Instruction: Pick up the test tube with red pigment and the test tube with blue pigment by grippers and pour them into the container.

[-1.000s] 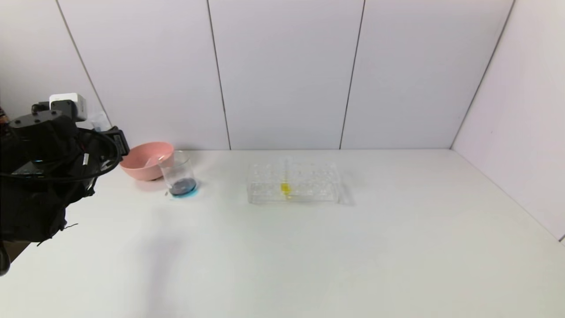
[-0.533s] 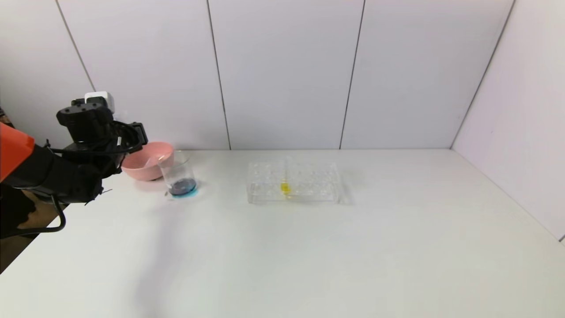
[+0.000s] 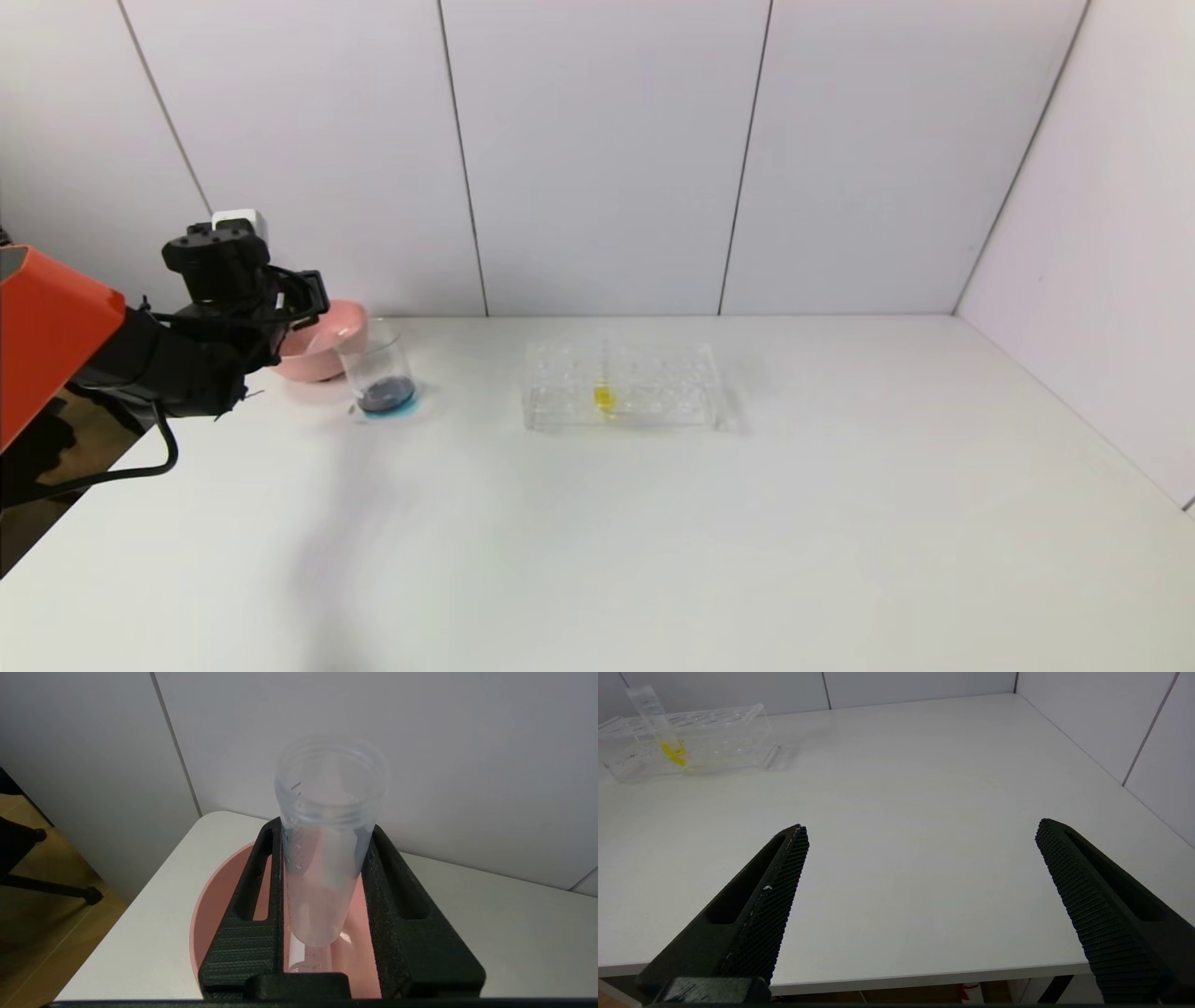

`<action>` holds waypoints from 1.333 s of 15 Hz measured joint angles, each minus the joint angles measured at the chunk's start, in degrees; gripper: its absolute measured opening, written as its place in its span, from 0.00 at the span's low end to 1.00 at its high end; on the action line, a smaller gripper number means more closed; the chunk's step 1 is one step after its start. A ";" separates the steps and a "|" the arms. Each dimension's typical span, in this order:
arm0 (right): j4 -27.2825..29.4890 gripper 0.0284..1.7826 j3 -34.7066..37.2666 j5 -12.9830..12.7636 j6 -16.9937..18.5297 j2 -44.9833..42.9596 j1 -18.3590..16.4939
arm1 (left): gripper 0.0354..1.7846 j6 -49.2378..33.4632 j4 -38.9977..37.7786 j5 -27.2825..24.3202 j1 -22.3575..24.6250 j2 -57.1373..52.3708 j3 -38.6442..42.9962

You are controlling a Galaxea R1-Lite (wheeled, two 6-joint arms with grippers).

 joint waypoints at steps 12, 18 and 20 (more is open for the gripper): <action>0.00 1.00 0.00 0.00 0.00 0.00 0.00 | 0.99 -2.68 -1.13 -7.06 -0.43 -0.91 -1.48; 0.02 1.00 0.00 0.00 0.00 0.00 0.00 | 0.99 -5.60 -0.57 -16.25 -8.16 -8.90 4.64; 0.00 1.00 0.00 0.00 0.00 0.00 0.00 | 0.99 -5.18 -0.46 -17.24 -10.25 -13.45 9.61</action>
